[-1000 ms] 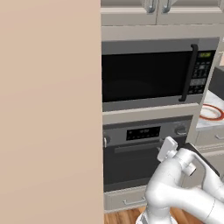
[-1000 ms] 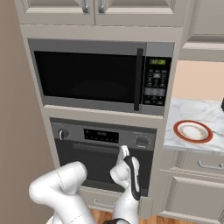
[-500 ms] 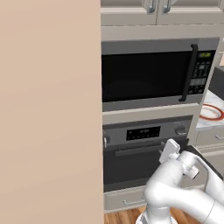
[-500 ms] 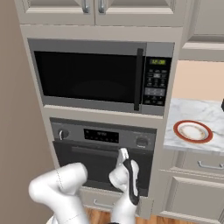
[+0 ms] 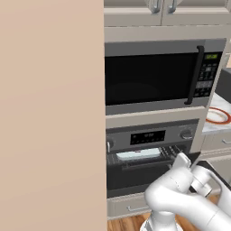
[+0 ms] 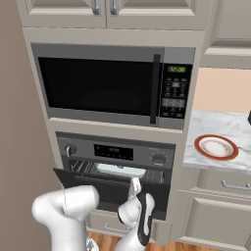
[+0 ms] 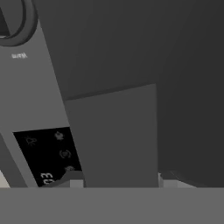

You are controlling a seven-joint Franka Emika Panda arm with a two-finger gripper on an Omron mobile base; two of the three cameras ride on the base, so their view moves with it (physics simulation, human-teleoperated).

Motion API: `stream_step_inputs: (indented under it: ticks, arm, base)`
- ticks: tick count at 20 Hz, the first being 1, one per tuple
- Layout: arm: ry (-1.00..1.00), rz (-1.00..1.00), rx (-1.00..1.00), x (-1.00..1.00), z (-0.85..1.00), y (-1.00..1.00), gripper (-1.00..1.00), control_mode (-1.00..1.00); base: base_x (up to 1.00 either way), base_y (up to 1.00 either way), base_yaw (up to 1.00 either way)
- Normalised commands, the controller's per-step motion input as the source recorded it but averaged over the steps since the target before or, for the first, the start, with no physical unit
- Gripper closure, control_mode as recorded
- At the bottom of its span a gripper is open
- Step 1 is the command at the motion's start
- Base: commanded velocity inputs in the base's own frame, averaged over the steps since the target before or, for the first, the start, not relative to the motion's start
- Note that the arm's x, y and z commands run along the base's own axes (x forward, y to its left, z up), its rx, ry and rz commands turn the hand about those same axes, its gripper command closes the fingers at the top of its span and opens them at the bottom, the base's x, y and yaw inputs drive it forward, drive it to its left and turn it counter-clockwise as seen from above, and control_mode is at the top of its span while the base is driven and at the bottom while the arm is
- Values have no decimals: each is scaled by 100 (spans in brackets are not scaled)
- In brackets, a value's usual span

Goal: Take the baked cake out of the oven and place it on the plate for cooling. Then close the oven door.

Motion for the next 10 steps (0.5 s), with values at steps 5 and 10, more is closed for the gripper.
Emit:
stream_step_inputs:
  ticks: [5, 10]
  arm:
    - [0, 0, 0, -23, -4, 0, 100, -100]
    - [0, 0, 0, -17, -3, 0, 100, -100]
  base:
    - [0, 0, 0]
    - [0, 0, 0]
